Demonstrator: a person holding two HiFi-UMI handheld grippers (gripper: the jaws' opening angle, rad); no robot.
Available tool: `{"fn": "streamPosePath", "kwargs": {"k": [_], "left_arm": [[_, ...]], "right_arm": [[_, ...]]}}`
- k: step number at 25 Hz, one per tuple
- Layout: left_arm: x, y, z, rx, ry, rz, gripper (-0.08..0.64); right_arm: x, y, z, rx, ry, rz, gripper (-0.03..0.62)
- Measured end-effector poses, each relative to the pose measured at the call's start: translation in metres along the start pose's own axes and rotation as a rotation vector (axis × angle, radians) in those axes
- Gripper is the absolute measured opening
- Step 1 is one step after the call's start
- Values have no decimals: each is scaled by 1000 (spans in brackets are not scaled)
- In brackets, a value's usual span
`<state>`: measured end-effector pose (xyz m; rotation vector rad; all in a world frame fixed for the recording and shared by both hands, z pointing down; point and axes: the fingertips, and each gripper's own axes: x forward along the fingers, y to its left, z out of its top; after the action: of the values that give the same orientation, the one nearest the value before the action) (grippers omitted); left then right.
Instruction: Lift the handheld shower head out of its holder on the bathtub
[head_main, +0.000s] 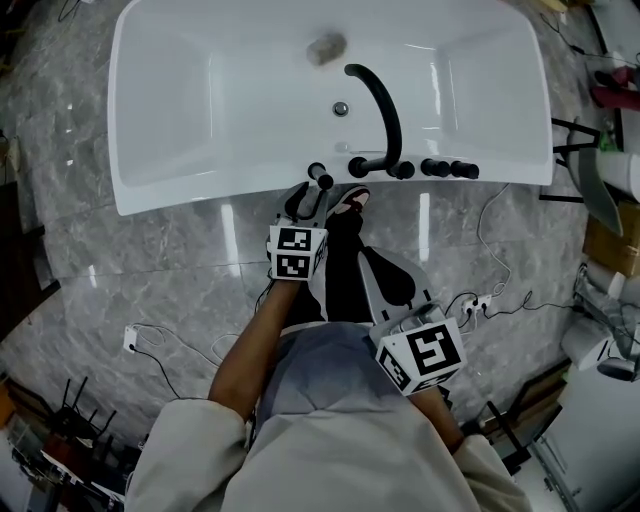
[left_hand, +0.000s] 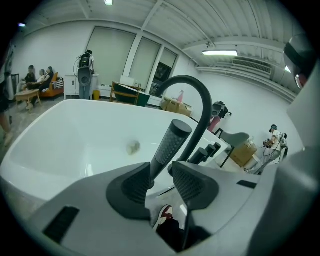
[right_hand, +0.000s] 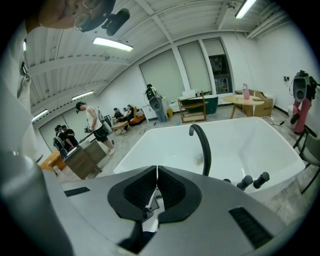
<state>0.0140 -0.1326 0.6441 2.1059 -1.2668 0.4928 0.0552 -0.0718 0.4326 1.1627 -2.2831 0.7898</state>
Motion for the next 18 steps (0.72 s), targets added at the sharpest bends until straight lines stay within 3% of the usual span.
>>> {"fn": "streamPosePath", "kwargs": {"k": [12,18], "left_arm": [[34,3,-16,62,45,0,127],[47,7,-24,47,59,10,127]], "right_arm": [[14,0,-12,2,48,42,20],[15,-6,-15,9,62,41,19]]}}
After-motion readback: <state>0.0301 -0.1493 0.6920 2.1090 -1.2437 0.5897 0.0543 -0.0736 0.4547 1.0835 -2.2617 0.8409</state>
